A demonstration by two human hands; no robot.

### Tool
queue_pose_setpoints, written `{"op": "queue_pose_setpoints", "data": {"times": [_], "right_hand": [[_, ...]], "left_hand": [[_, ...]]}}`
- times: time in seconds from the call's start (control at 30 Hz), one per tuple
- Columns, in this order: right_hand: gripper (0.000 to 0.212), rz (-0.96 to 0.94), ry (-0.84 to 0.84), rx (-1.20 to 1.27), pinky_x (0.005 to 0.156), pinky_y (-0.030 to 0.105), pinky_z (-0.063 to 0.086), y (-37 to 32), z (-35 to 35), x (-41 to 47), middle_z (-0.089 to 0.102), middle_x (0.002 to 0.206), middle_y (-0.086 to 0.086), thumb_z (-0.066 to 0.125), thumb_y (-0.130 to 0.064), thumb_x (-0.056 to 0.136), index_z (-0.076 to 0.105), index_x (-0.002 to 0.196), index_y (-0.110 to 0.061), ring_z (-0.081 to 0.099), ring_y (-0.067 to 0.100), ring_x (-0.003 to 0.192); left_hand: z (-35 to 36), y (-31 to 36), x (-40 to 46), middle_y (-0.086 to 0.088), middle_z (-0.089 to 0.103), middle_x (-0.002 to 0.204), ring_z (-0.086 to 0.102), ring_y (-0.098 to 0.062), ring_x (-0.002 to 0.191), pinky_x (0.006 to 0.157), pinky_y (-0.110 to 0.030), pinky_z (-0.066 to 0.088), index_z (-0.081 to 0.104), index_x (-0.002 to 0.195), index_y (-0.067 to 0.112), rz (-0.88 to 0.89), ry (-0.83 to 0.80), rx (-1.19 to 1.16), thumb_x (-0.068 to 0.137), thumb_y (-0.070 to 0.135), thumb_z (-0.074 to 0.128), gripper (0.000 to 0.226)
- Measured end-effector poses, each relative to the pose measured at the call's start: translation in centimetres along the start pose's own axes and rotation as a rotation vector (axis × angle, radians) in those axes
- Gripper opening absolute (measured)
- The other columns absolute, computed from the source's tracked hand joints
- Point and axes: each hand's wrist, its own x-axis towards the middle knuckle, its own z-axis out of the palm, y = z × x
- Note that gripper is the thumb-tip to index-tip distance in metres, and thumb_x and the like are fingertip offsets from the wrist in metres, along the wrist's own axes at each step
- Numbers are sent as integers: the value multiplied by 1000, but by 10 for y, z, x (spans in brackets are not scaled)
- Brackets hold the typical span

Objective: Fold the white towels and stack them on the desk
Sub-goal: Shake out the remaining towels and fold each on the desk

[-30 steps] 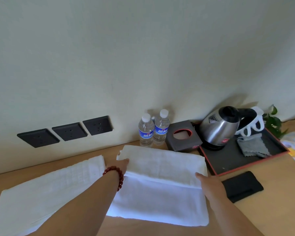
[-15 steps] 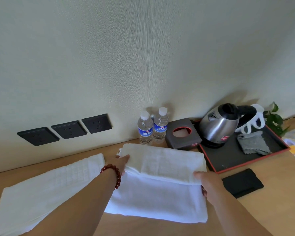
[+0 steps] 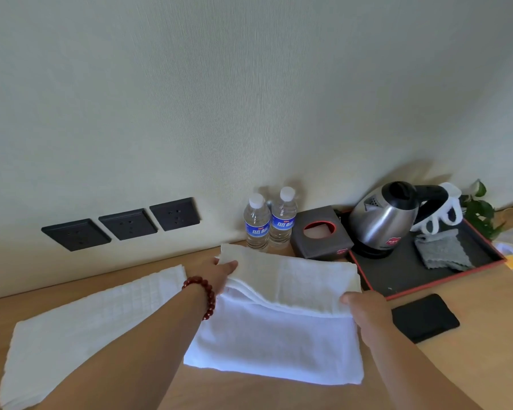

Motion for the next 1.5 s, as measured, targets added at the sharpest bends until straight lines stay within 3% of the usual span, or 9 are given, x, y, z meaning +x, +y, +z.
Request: {"op": "queue_pose_setpoints", "data": {"times": [0.07,0.27,0.4,0.57,0.7,0.9,1.03,1.3,1.5], "right_hand": [[29,-31,32,-22,71,42,53,-2,0,-1,62,96,15,62,-15,83,57,110,-5,62,35,84],[34,-113,118,57,65,37,49,-7,6,-13,57,92,8,62,-17,86,48,116,-9,60,30,83],[36,59,37,344,88,48,57,11,17,-21,58,98,10,67,-16,86,51,117,-10,59,29,93],[26,241,5,447,86,42,51,43,18,-32,57,99,9,60,-12,86,57,112,-10,54,28,93],[32,381,110,458,88,46,50,57,7,-34,52,112,12,60,-10,85,49,115,-8,47,32,101],[47,584,113,537,102,52,47,73,-22,-33,44,145,16,52,-2,91,45,136,-10,45,38,131],[46,526,2,616,74,49,52,90,-25,-36,50,133,13,49,-2,88,47,134,-11,51,35,117],[31,453,-108,509,71,46,52,77,-36,-32,57,104,15,70,-21,94,51,114,-7,56,35,82],[42,324,-175,526,83,52,56,92,-43,-21,62,118,19,75,-15,88,54,123,-4,60,41,104]], "left_hand": [[-3,4,-3,-3,70,99,67,-26,97,96,-45,53,64,106,14,61,23,74,88,28,74,25],[-7,-3,-8,-5,70,103,66,-26,97,97,-47,53,62,104,17,109,81,161,94,20,66,11],[-18,-19,-10,-5,65,102,63,-28,99,96,-46,54,57,110,13,-1,111,162,93,25,66,22],[-30,-30,0,-8,67,104,65,-28,98,96,-47,54,63,105,17,-62,84,178,84,37,74,31],[-31,-25,-3,-14,63,123,62,-35,110,98,-44,51,55,128,12,-70,81,261,72,57,75,74],[-15,-18,-22,-12,57,133,57,-33,118,104,-46,47,49,139,11,-72,101,238,90,49,68,65],[9,-26,-37,-10,63,121,59,-30,107,100,-41,47,58,128,14,-52,221,247,93,47,60,48],[56,-35,-49,-8,53,138,41,-32,129,103,-46,36,43,145,21,-37,236,656,88,68,48,74],[56,-28,-38,-12,49,146,48,-32,131,107,-38,38,38,149,5,-62,7,518,88,61,61,86]]}}
